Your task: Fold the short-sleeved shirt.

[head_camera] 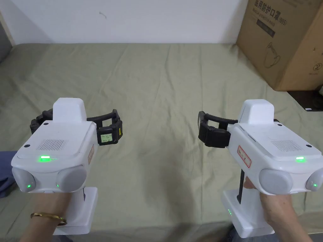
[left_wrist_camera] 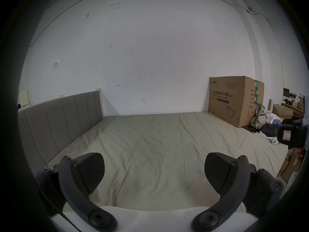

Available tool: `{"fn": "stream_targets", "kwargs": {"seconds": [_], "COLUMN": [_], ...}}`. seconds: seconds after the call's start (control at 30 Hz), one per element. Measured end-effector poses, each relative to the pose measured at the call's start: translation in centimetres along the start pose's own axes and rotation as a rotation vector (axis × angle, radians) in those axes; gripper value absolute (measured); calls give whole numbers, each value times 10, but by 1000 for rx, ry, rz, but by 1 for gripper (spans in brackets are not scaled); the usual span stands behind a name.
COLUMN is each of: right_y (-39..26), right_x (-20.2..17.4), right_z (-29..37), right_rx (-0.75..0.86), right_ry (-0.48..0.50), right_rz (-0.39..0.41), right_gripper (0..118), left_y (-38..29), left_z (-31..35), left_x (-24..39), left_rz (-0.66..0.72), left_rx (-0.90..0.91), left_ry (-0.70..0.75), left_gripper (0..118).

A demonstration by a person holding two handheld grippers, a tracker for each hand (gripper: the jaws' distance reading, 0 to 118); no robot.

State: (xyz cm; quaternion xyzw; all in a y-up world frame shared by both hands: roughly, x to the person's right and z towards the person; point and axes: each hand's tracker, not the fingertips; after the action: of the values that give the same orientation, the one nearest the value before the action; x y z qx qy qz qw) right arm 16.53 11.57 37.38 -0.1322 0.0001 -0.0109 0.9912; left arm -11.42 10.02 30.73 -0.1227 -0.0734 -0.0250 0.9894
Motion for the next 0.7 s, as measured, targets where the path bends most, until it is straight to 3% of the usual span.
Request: {"fn": "stream_targets", "kwargs": {"seconds": [0.7], "right_y": [2], "right_x": [-3], "right_z": [0], "right_rx": [9], "right_ry": [6], "right_rz": [18], "right_gripper": [113], "left_y": [-5], "left_z": [-2], "left_x": [-2], "left_rz": [-4], "left_rx": [-10], "left_ry": [-9], "left_gripper": [118]}}
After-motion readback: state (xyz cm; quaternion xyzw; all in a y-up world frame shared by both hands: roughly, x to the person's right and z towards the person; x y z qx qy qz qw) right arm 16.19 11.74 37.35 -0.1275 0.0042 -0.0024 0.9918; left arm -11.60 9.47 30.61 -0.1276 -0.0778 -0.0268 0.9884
